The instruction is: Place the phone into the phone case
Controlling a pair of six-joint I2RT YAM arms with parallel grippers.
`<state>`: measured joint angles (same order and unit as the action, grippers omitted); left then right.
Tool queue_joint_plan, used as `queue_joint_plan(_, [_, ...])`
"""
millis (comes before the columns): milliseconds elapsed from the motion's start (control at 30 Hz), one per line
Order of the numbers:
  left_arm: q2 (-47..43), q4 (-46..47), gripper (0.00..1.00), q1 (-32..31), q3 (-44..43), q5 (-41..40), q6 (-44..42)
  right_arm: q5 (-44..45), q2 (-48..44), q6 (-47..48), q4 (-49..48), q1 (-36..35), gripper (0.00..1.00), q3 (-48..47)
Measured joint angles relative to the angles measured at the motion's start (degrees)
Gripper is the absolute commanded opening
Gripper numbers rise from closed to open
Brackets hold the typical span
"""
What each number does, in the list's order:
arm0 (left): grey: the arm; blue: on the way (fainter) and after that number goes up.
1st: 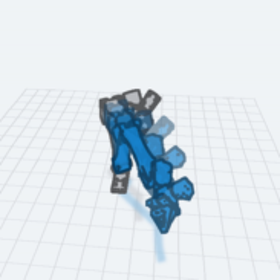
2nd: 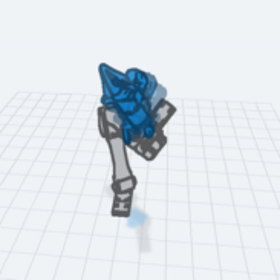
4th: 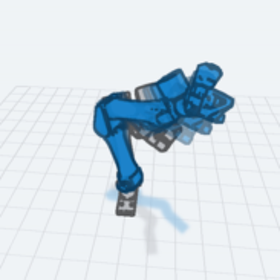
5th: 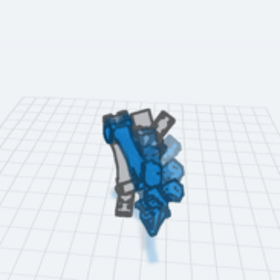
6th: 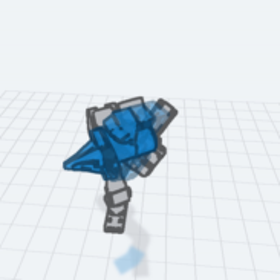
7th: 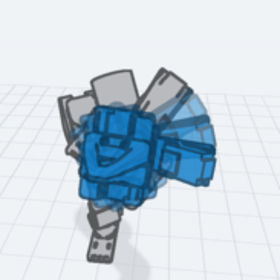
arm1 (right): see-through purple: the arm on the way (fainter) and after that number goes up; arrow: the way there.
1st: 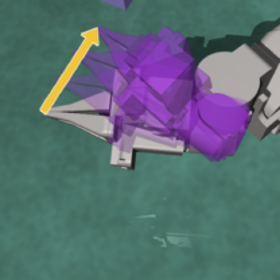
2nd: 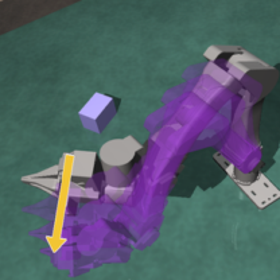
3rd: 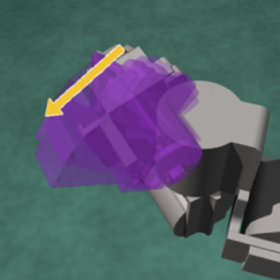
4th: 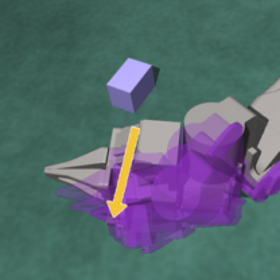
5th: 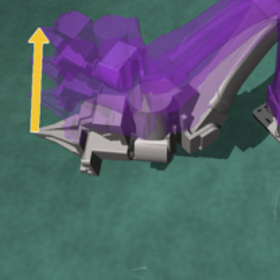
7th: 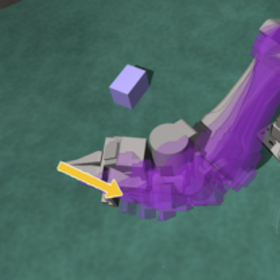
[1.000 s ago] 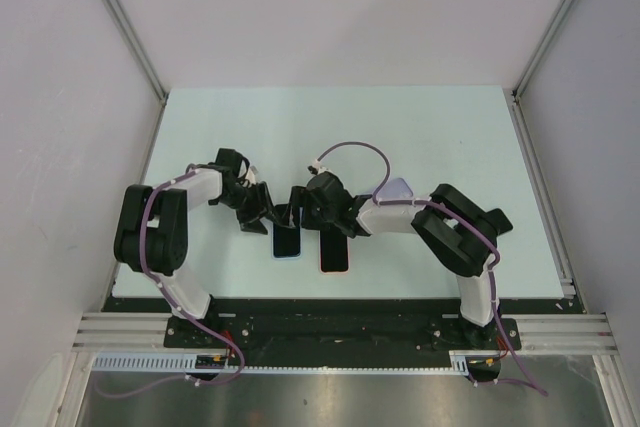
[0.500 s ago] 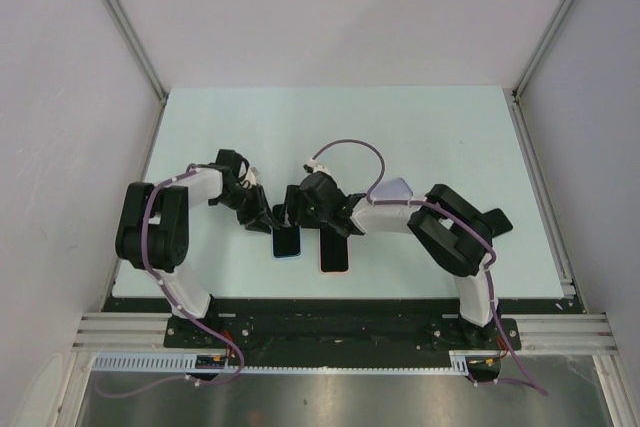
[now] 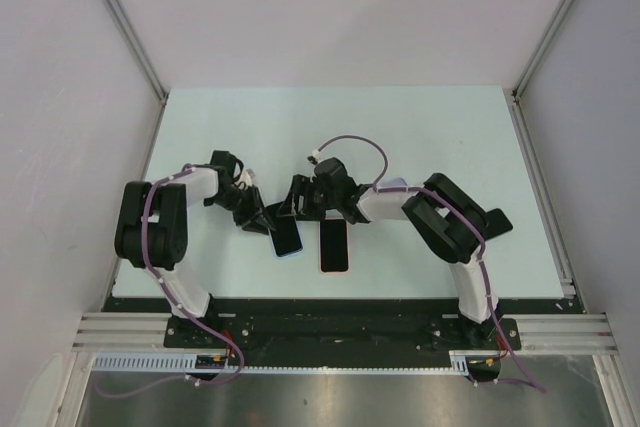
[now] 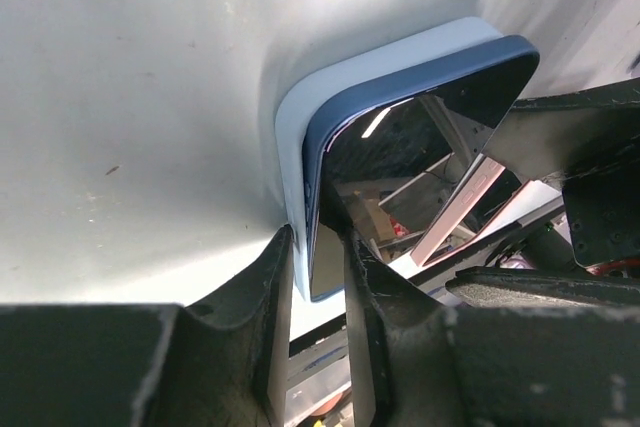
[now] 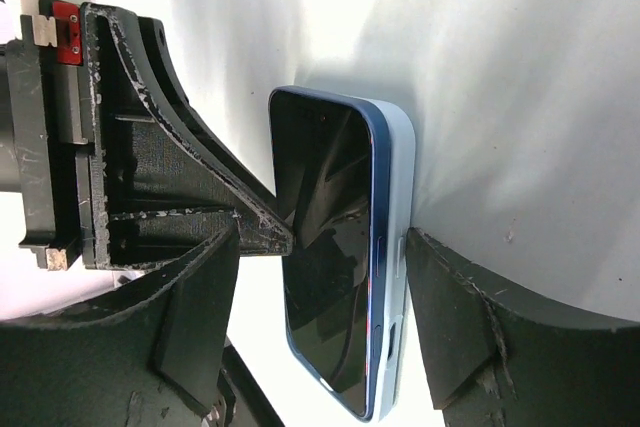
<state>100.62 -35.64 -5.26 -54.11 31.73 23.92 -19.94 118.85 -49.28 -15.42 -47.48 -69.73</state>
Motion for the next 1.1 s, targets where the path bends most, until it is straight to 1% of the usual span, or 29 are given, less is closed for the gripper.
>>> queue_joint_plan(133, [-0.2,0.4,0.27,0.6,0.6,0.8,0.0,-1.0,0.3,-0.1,-1.4,0.2,0.70,0.3])
queue_joint_plan(267, [-1.4,2.8,0.27,1.8,3.2,2.8,0.1,-3.8,1.1,-1.0,-5.2,1.0,0.70,1.4])
queue_joint_plan(400, [-3.1,4.3,0.22,2.0,5.2,2.7,0.1,-6.6,2.3,-1.9,-9.1,1.8,0.70,2.1])
queue_joint_plan(500, [-3.2,4.7,0.20,2.2,5.6,3.0,0.2,-8.1,2.6,-2.5,-10.8,2.3,0.70,2.6])
queue_joint_plan(700, [-3.1,5.0,0.20,2.7,5.9,3.7,0.3,-9.5,2.7,-2.8,-12.4,2.7,0.70,3.1])
queue_joint_plan(833, [-3.2,6.1,0.24,3.5,6.9,5.3,0.7,-10.6,3.0,-2.8,-13.1,3.0,0.70,3.2])
queue_joint_plan(1100, [-4.3,7.5,0.22,4.0,8.9,6.3,1.4,-12.1,3.2,-3.2,-13.6,3.1,0.70,3.2])
